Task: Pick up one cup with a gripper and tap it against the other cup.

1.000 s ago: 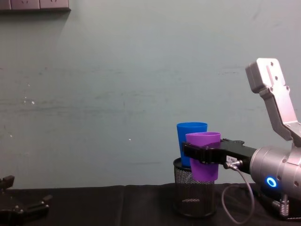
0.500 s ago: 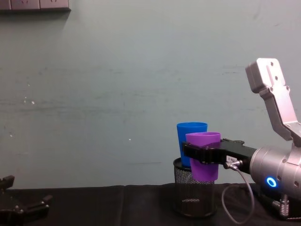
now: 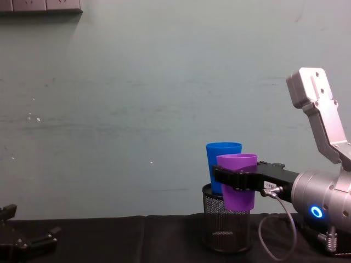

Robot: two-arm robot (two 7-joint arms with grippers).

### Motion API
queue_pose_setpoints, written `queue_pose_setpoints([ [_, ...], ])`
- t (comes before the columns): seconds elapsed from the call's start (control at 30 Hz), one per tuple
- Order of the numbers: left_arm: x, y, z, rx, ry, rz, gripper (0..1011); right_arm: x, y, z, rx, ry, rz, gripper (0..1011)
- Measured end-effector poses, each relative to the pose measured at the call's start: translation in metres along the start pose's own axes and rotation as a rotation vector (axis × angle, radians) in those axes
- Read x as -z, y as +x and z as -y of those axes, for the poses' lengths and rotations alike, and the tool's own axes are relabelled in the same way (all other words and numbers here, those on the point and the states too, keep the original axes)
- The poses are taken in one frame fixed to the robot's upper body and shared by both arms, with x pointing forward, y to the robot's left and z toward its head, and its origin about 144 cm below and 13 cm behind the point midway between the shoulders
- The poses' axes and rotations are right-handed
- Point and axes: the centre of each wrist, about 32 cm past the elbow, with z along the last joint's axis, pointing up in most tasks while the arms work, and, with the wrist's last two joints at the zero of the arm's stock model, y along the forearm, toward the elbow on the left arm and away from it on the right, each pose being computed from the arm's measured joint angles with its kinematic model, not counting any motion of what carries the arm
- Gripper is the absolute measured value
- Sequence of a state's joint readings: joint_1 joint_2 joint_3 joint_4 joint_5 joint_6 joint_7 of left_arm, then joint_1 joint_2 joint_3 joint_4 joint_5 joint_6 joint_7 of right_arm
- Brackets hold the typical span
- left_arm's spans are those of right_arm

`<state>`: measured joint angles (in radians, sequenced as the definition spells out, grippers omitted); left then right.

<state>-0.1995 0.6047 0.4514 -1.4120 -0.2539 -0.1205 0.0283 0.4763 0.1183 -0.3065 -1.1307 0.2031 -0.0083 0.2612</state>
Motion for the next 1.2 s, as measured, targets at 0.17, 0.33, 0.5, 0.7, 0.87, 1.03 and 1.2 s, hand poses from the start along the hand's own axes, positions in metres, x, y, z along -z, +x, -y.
queue_pose_setpoints([
  [0.17, 0.0, 0.0, 0.0, 0.0, 0.0, 0.0, 1000, 0.0, 0.0, 0.0, 0.0, 0.0, 0.0, 724],
  [0.33, 0.0, 0.0, 0.0, 0.0, 0.0, 0.0, 1000, 0.0, 0.0, 0.0, 0.0, 0.0, 0.0, 724],
  [0.5, 0.0, 0.0, 0.0, 0.0, 0.0, 0.0, 1000, 0.0, 0.0, 0.0, 0.0, 0.0, 0.0, 724],
  [0.7, 0.0, 0.0, 0.0, 0.0, 0.0, 0.0, 1000, 0.0, 0.0, 0.0, 0.0, 0.0, 0.0, 724],
  [0.87, 0.0, 0.0, 0.0, 0.0, 0.0, 0.0, 1000, 0.0, 0.0, 0.0, 0.0, 0.0, 0.0, 724],
  [1.03, 0.0, 0.0, 0.0, 0.0, 0.0, 0.0, 1000, 0.0, 0.0, 0.0, 0.0, 0.0, 0.0, 724],
  [1.2, 0.0, 0.0, 0.0, 0.0, 0.0, 0.0, 1000, 0.0, 0.0, 0.0, 0.0, 0.0, 0.0, 724],
])
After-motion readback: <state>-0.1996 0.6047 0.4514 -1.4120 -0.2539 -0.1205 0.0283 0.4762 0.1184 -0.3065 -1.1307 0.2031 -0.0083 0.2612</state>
